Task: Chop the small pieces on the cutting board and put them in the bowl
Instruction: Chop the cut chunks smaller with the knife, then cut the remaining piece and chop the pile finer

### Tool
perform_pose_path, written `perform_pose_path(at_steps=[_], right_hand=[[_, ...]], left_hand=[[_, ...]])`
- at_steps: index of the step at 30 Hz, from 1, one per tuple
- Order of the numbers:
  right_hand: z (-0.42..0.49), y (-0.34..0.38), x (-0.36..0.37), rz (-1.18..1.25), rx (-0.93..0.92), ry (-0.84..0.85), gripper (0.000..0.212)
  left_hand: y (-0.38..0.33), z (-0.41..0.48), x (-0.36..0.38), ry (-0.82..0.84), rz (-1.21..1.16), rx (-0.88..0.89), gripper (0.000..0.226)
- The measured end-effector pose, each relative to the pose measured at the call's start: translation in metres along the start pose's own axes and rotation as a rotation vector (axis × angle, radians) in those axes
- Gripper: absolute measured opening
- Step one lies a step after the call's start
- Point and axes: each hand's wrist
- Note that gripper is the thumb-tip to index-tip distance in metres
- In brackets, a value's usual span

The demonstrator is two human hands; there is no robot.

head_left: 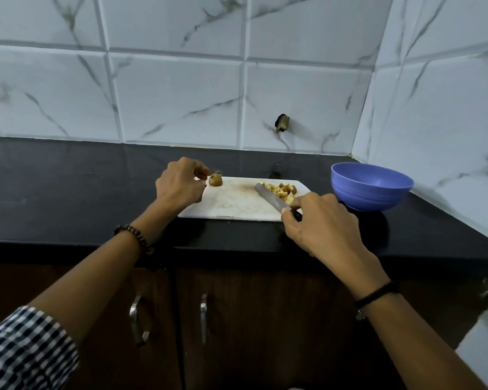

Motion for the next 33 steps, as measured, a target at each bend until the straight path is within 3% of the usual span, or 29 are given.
perform_pose_path(at_steps=[3, 7, 10, 15, 24, 29, 33], right_hand=[[-0.003, -0.001, 0.006, 0.027, -0.009, -0.001, 0.034], [-0.002, -0.003, 0.011, 0.087, 0.001, -0.01, 0.036], [-0.001, -0.003, 0.012, 0.091, -0.007, -0.03, 0.037], [0.001, -0.007, 0.012, 0.143, -0.013, -0.012, 0.035], [0.023, 0.009, 0.018, 0.231, -0.01, -0.036, 0.036], [0.037, 0.019, 0.021, 0.239, -0.005, -0.032, 0.032], [0.045, 0.025, 0.027, 0.239, 0.01, 0.008, 0.034]], left_hand=[[0.004, 0.003, 0.003, -0.053, 0.007, -0.009, 0.05], [0.002, 0.007, 0.009, -0.053, 0.114, 0.023, 0.043], [-0.007, 0.014, 0.012, 0.033, 0.178, 0.06, 0.026], [-0.012, 0.026, 0.019, 0.143, 0.265, 0.071, 0.026], [-0.006, 0.028, 0.027, 0.241, -0.027, 0.201, 0.051], [-0.003, 0.028, 0.03, 0.277, -0.118, 0.23, 0.031], [-0.002, 0.028, 0.029, 0.248, -0.125, 0.219, 0.028]])
Point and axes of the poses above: each hand's wrist, its own z-axis towards the middle knuckle, its own x-axis out of the palm, y = z × x, and after that the axes turned 1 degree about x, right-handed
